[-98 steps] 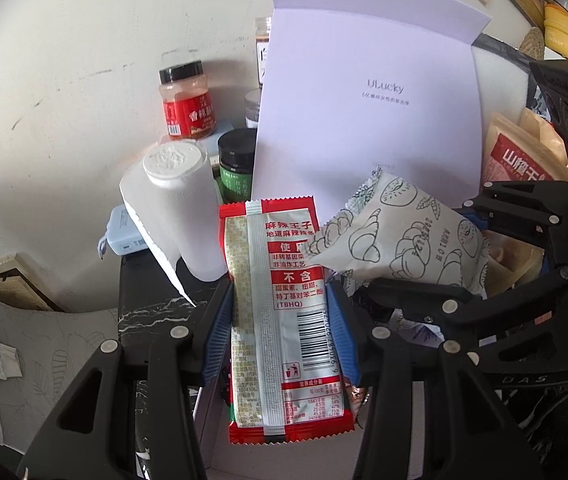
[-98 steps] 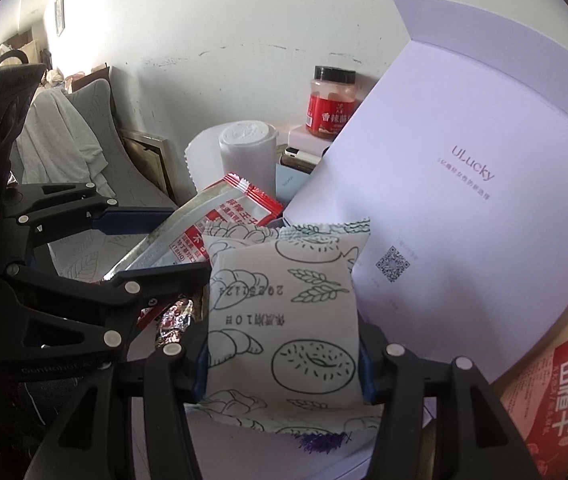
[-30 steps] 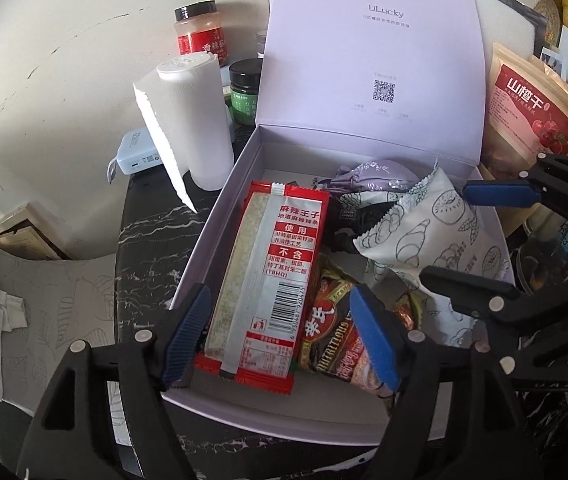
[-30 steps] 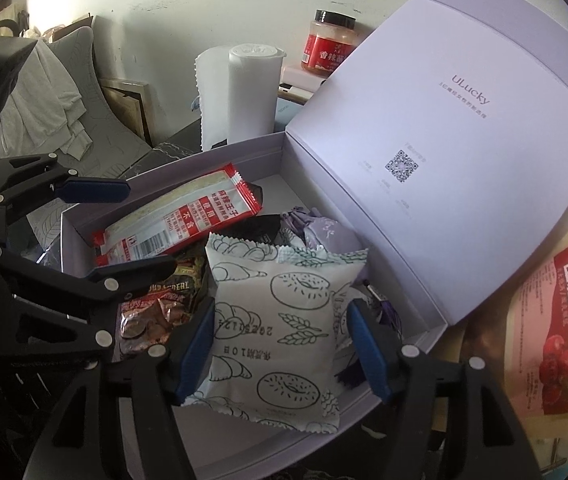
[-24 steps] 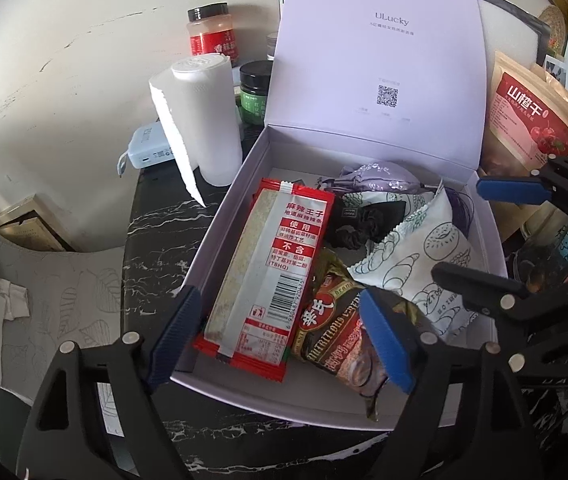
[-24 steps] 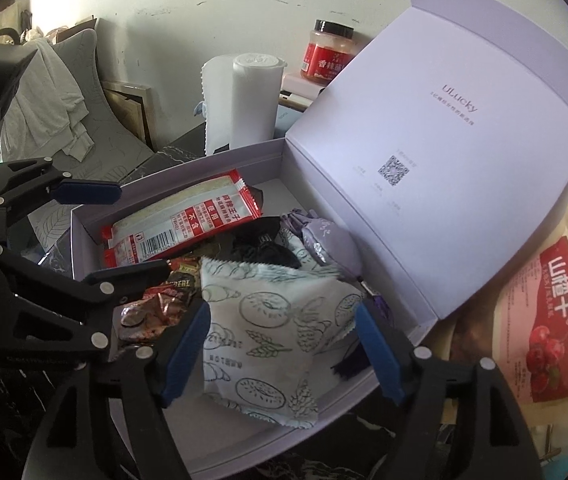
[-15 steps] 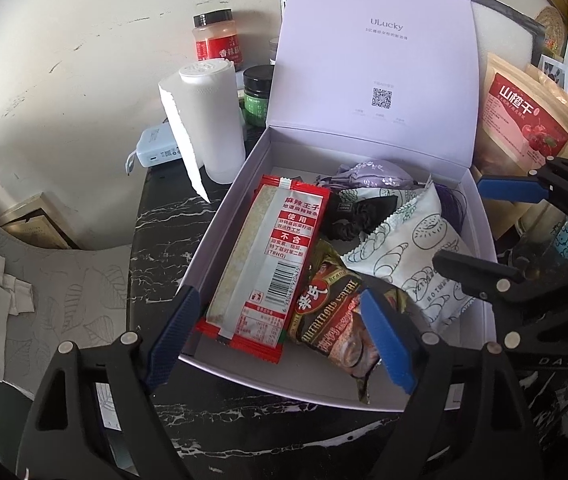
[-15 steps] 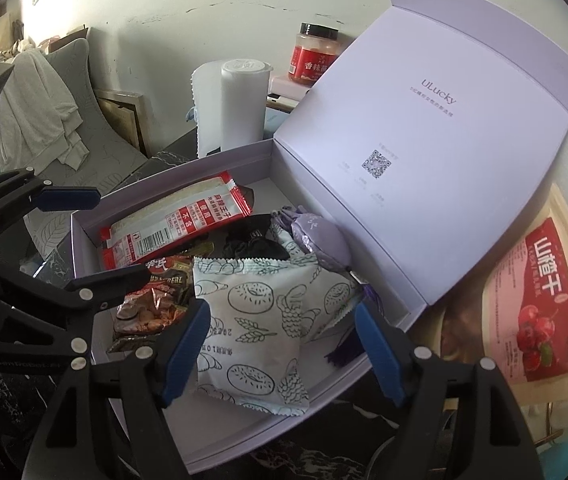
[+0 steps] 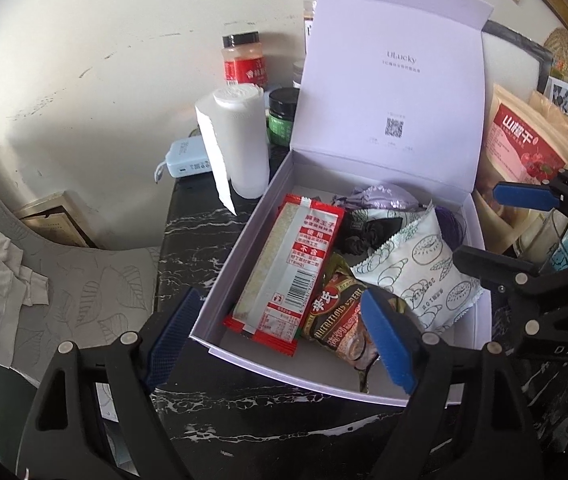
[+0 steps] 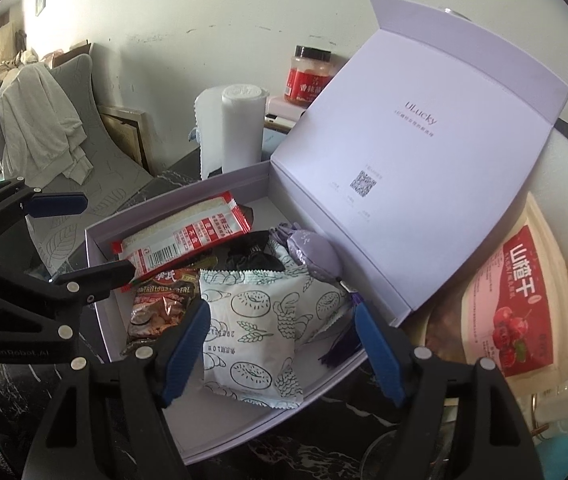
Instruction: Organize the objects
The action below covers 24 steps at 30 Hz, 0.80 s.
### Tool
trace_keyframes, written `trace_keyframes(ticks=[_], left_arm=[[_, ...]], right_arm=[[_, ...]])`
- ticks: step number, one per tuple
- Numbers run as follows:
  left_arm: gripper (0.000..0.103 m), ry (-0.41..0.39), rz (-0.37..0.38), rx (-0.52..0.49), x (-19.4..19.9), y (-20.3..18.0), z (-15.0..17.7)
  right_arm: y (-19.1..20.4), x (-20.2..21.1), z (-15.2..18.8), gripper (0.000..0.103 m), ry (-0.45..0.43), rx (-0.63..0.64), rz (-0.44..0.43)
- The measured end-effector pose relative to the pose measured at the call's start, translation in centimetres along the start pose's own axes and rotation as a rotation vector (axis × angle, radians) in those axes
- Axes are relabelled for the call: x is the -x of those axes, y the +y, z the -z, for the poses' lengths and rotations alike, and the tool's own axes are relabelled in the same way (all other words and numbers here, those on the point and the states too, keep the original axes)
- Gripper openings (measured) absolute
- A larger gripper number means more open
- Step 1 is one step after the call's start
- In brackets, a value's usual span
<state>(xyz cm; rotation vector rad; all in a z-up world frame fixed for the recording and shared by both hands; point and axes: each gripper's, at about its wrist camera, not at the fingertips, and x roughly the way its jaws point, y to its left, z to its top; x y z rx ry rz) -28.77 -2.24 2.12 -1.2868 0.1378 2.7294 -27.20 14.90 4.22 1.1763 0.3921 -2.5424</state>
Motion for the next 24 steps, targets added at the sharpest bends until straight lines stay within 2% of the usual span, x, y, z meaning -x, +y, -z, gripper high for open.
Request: trace_keyframes(ticks=[3,14,17,24], left_arm=[[0.087,-0.018,-0.011,0.004,1.1,0.0,-0.5],[0.092,-0.095,-0.047,0.024,6.8,-0.2,-1.4],[0.092,-0.107,-0.068,0.028,8.7,-0.5,-1.2],[0.092,-0.164,-0.065,0.028,14.1,-1.7,0.6]], right_arm=[[-0.2,1.0,-0.4,0.076,-0.026,-0.004,0.006],[-0.7,6.7,-1.3,0.076,-0.158,-0.025,0.039],[-0.7,8.6,-0.9,0.076,-0.186,-0.029,0.045],[-0.1,13.1,0.6,0.076,-0.239,-0.035,0.057]])
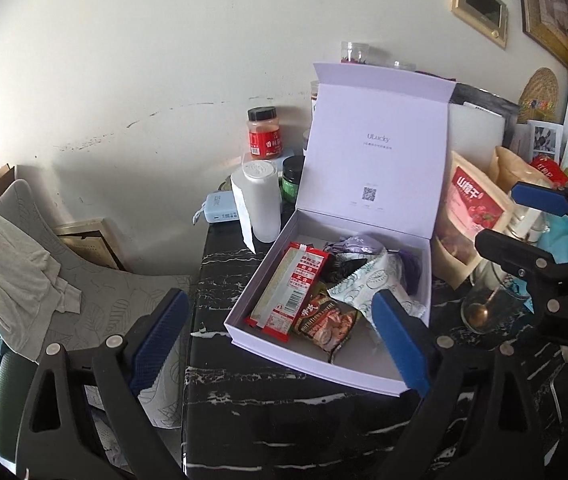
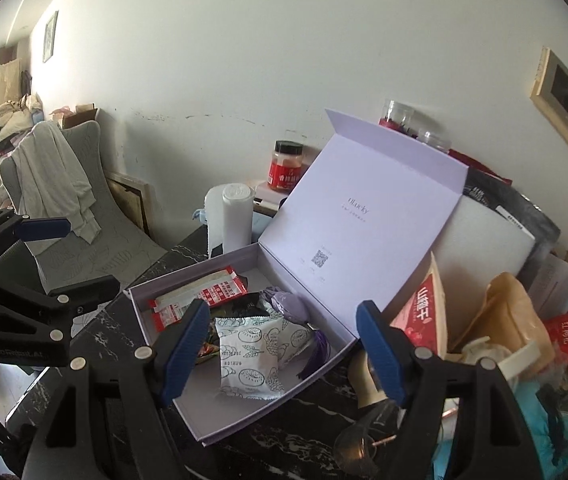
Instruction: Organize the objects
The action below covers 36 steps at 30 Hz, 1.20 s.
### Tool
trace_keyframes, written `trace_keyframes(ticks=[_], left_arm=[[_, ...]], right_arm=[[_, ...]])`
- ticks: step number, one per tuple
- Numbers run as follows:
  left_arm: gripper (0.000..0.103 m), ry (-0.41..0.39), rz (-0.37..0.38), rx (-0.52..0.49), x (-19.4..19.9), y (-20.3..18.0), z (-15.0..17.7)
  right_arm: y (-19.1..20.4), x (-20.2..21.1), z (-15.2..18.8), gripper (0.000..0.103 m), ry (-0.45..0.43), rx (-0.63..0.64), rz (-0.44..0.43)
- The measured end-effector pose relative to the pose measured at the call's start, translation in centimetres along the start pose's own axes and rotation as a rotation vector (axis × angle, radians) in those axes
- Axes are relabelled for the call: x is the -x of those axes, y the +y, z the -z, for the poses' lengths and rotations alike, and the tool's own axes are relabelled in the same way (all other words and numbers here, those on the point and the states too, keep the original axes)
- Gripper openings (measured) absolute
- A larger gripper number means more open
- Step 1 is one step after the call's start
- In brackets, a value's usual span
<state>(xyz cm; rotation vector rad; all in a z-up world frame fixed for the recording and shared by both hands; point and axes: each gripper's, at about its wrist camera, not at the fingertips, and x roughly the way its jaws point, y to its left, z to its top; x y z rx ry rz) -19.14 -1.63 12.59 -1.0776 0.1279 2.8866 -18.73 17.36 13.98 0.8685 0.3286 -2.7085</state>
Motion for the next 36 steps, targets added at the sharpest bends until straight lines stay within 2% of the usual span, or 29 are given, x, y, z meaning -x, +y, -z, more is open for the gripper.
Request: trace_keyframes(ticks=[4,18,27,36], left_arm=[[0.092,-0.011,-0.036,-0.009,3.3,-0.9,1.0],[0.092,-0.032,-0.039,-0.001,11.7,-3.5,6.9],[0.092,-0.027,-0.038,0.015,13.3,-4.7,10.1],[0.092,-0.003,-0.028,0.014,13.1,-5.5,13.1]], right_arm=[[0.6,2.6,0.7,0.076,-0.018,0.007,-0.001],[2.1,9.6,5.4,0.078,-0.035,-0.020,0.004],[2.5,11.8,8.6,0.078,-0.023,-0.048,0.021],[3.1,11.5,12.0,0.078,0.024,-0.074,0.037]])
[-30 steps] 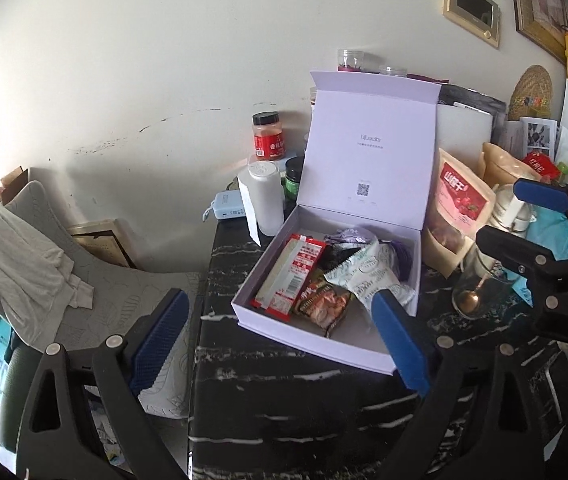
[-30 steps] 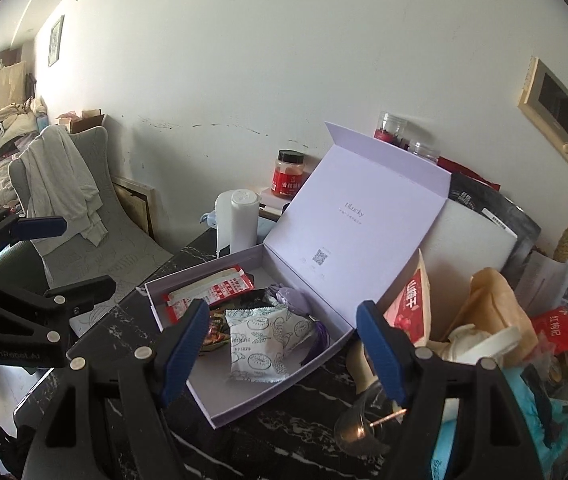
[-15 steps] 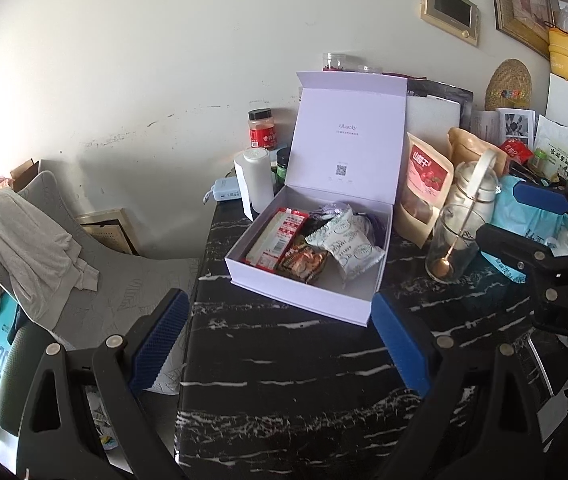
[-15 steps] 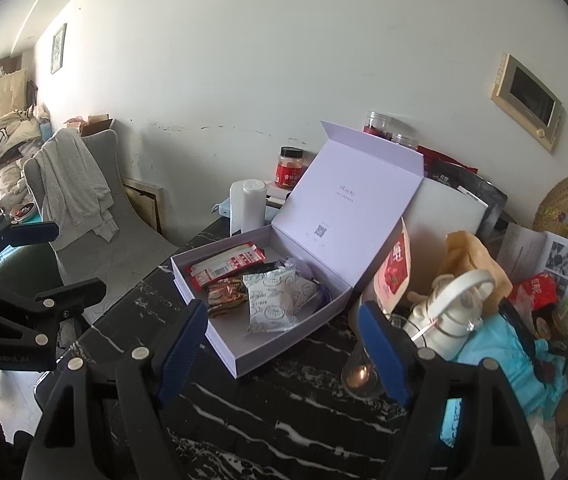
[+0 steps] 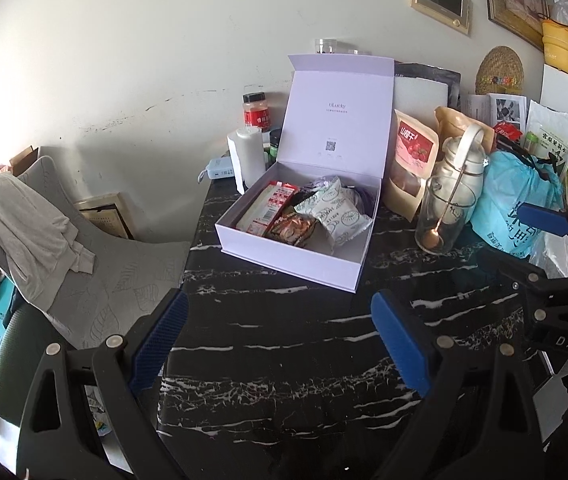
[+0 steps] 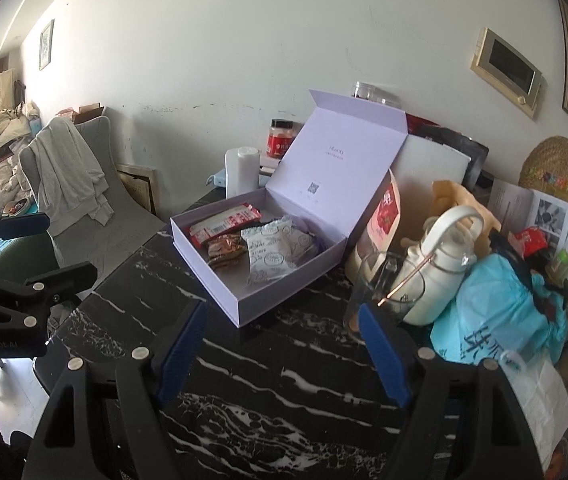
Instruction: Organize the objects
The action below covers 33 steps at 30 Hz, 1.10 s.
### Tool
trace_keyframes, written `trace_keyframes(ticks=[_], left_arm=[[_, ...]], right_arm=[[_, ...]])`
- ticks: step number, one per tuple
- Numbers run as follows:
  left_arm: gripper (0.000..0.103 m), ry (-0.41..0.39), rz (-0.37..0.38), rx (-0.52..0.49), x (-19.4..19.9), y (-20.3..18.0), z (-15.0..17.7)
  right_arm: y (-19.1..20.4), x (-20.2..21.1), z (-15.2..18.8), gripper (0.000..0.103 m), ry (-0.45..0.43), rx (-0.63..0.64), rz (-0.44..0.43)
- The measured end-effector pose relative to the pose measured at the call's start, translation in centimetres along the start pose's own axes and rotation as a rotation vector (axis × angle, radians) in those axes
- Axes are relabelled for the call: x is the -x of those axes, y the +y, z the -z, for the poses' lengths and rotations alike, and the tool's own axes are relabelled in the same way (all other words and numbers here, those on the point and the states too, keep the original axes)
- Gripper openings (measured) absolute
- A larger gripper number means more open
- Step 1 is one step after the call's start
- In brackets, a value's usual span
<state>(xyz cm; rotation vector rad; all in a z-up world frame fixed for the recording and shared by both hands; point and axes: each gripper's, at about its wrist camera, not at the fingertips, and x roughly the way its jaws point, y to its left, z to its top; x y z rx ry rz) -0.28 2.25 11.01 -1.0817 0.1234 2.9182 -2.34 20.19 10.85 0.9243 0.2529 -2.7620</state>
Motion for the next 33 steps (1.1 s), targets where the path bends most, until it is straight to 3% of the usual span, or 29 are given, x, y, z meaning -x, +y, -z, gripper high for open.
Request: trace_keyframes(ticks=[9,17,33], left_arm=[[0.092,0.013,-0.027,0.006,-0.3,0.0,2.5],[0.092,0.050,-0.006,0.016,-1.2,-0.2,4.1],[0.092,0.084,-0.003,0.027,-2.9,-0.1,4.3]], right_arm=[[0.3,0.0,2.4,0.078,-0.001,-0.030,0.015],[0.5,-1.0,3.8,0.078,0.031,-0.034,-0.007],[0.4,-2.2,4.8,0.078,0.069,-0.038,-0.019]])
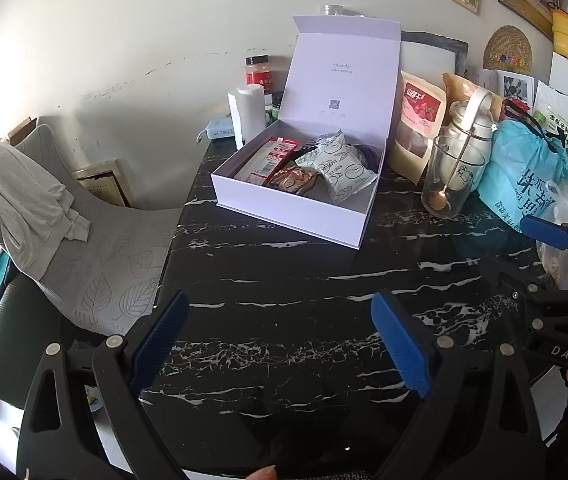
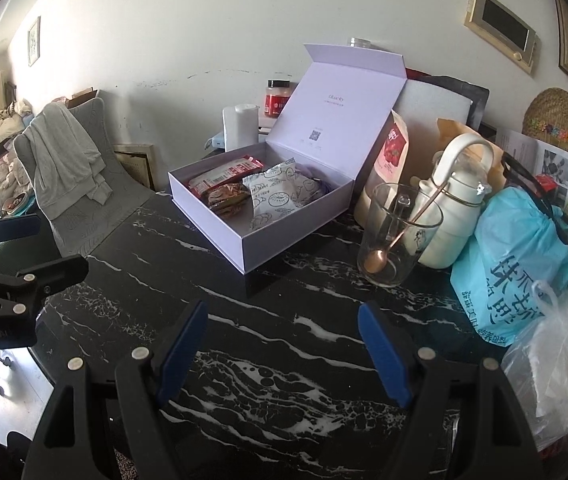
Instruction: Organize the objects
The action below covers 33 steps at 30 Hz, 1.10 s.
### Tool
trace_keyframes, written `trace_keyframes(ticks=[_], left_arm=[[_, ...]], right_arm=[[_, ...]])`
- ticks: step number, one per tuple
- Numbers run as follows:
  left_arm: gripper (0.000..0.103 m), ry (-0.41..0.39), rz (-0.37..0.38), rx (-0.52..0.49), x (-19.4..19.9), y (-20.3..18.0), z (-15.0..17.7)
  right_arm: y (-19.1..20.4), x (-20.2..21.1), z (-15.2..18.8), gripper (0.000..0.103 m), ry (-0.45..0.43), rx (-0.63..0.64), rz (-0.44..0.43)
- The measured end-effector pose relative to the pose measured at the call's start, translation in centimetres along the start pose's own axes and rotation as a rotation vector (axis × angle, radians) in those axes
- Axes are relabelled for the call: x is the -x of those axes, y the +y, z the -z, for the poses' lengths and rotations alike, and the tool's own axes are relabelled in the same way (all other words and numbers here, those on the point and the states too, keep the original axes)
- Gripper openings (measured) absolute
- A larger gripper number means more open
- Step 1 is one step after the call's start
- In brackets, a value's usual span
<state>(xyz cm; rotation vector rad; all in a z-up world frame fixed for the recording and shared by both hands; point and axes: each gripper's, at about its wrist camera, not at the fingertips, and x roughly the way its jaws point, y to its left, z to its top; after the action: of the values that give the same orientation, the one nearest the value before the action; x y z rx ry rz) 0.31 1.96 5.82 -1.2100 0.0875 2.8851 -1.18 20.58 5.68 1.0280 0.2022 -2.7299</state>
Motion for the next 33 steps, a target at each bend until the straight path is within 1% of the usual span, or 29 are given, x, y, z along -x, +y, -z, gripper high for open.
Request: trace_keyframes(ticks=[21,33], left_arm=[[0.092,0.020,-0.044,0.002,-0.6,0.8,-0.7],[0.092,0.039,-0.040,0.009,-1.0,1.3,-0.6]], right_arm=[[0.3,-0.4,-0.7,0.078,-0.002,0.030,-0.018],[0.3,-0.8,-0.6,0.078,0.014,0.038,-0.022]])
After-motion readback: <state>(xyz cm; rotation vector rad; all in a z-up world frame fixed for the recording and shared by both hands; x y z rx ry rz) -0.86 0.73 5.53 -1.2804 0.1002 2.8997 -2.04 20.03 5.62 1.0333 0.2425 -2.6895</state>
